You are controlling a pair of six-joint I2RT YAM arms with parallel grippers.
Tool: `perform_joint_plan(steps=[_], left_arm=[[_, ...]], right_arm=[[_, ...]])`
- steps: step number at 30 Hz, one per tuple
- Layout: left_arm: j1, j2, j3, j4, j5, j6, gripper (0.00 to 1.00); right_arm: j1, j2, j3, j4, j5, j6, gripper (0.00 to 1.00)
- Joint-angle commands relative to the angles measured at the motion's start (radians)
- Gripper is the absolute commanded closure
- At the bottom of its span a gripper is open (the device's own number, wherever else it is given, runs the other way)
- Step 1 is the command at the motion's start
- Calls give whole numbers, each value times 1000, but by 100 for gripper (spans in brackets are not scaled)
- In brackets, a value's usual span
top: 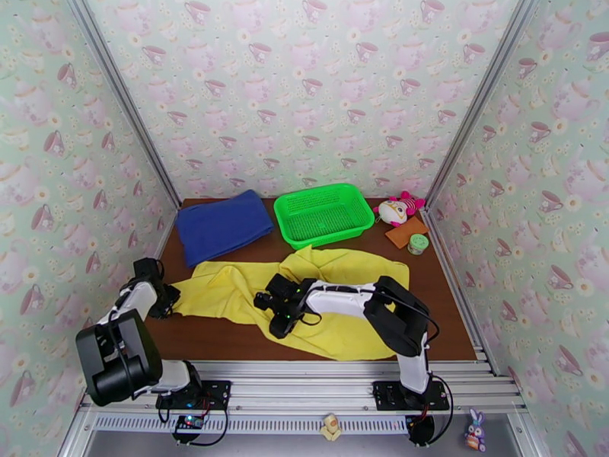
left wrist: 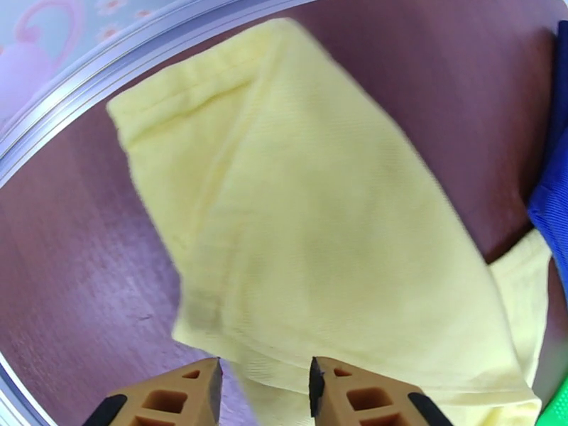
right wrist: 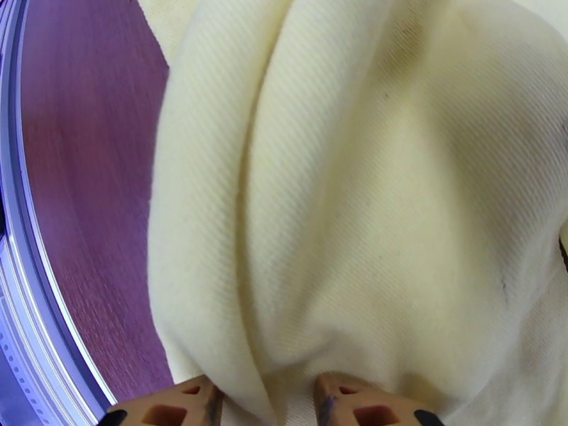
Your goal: Fold and stack the trousers
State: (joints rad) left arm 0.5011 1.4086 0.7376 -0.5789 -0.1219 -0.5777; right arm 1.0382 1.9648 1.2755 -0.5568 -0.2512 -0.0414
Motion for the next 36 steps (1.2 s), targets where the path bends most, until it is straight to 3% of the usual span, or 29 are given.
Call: perform_joint_plan(steps=[1, 19, 27, 36], left_arm=[[38, 7, -15, 11, -49, -19, 62], [71, 92, -17, 90, 25, -31, 63], [70, 110, -41, 99, 26, -42, 82], [70, -123, -21, -12, -11, -65, 95]], right_arm=[[-4, 58, 0, -25, 2, -20, 60], [-3, 67, 4, -40, -2, -23, 60], [-4, 63, 3, -46, 0, -25, 59], [-4, 65, 7, -49, -2, -26, 60]])
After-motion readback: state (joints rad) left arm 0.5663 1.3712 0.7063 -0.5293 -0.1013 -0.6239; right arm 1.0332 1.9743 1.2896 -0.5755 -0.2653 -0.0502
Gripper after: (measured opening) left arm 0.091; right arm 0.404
